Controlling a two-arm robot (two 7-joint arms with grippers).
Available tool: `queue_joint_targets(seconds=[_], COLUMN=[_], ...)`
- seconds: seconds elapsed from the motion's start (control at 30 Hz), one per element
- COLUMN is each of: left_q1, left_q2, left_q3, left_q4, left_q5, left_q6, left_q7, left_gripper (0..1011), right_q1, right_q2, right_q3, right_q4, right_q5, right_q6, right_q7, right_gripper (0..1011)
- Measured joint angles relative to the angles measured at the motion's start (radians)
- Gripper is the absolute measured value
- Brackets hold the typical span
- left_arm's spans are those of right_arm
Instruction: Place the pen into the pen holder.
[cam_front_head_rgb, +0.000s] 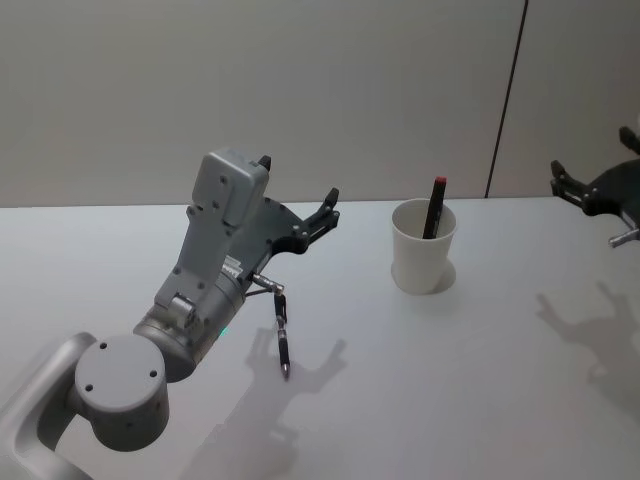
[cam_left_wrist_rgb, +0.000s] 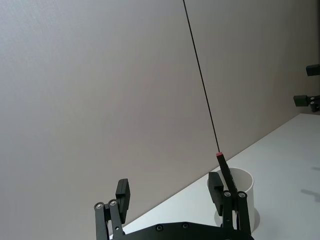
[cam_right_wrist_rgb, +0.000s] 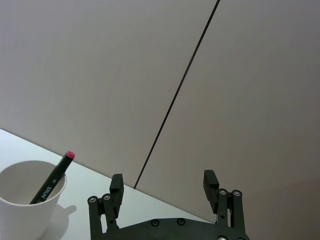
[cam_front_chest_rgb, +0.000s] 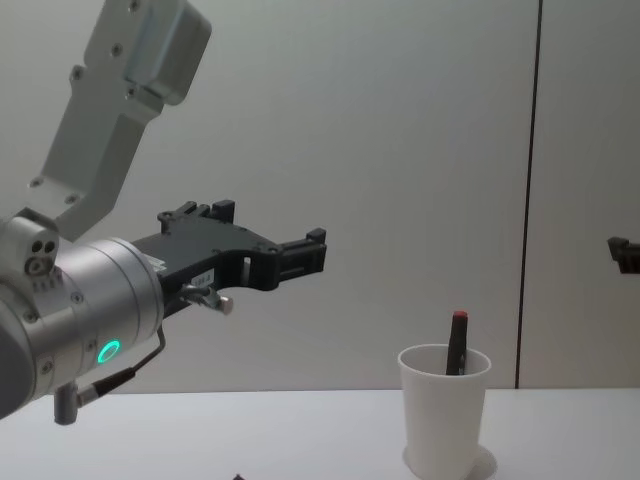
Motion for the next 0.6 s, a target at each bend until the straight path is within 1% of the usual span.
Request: queue_joint_targets(seconds=[0.6], left_q1=[0.0], left_q2=[0.0], left_q3=[0.0], left_q4=[0.0], left_q5=[0.0], left_q6=[0.001], left_q7=[-0.001], left_gripper=[1004], right_q1=[-0.001], right_q2=[0.002], right_q3=[0.001], right_q4=[-0.003], right_q5=[-0.001], right_q6=[0.003], right_q7=[0.003], right_gripper=[1001])
